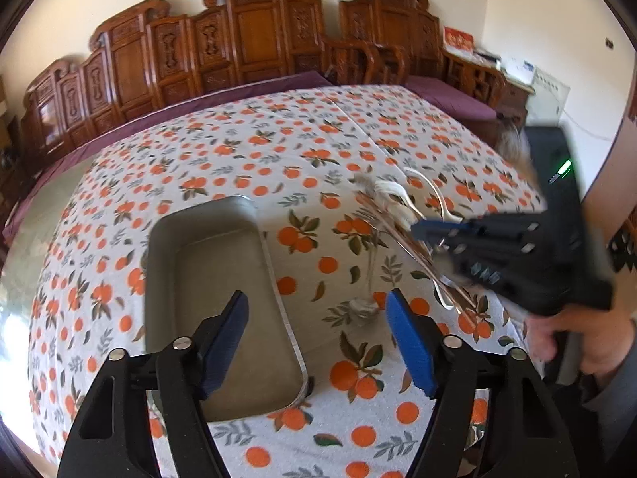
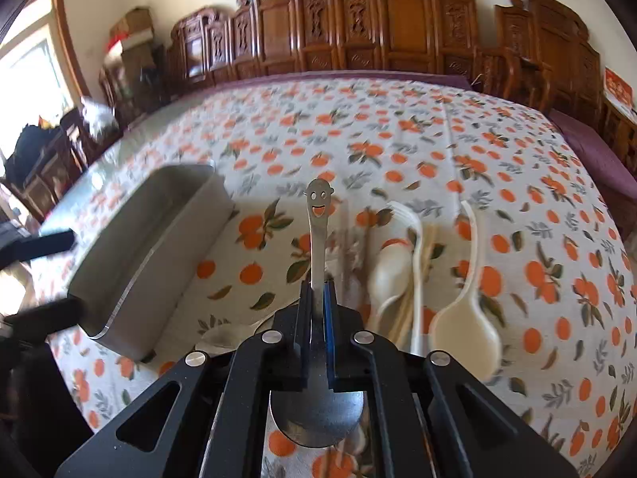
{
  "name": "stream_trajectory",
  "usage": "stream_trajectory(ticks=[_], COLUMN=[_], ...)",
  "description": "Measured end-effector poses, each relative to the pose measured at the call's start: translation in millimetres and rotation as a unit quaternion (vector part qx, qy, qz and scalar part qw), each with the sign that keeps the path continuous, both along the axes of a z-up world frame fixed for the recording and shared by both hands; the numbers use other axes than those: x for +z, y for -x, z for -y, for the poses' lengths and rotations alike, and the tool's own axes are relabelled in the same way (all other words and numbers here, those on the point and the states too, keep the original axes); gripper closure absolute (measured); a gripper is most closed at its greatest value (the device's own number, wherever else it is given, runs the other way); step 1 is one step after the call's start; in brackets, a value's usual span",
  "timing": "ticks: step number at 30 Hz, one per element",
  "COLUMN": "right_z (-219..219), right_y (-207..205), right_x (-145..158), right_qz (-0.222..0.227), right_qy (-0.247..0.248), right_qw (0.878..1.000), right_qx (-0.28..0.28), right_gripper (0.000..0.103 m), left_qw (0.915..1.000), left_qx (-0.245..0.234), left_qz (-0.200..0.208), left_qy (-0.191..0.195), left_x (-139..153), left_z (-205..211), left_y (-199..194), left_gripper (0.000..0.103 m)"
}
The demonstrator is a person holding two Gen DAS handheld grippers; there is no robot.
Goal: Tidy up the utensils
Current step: 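Grasp the metal knife handle with the left tool while the right holds the spoon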
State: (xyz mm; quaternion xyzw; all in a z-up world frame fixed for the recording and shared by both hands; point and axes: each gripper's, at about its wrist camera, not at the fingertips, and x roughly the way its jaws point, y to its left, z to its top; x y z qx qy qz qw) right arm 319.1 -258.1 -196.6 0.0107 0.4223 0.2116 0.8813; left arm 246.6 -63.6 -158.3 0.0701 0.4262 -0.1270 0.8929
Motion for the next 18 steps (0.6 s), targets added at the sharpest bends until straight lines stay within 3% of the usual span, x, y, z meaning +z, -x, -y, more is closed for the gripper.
stream_trajectory(ticks=[8, 18], right_z=[36.8, 37.8], right_y=[-0.1, 0.6], right_x=[5.9, 5.5], right_qz=[-0.002, -0.001], right_qy=[-0.023, -0.029], right_qw=[0.999, 0.999], right_qx=[-0.028, -0.027], right_gripper=[0.096, 0.096], left_qw=[0.9976, 0.9899], left_qx=[-0.057, -0.086], left_qz=[-0.034, -0.06], left_qy=[-0.019, -0.095], left_x=[-36.7, -70.3], left_z=[42.0, 64.4], left_y=[-5.8, -17.6], left_gripper=[0.061, 0.063])
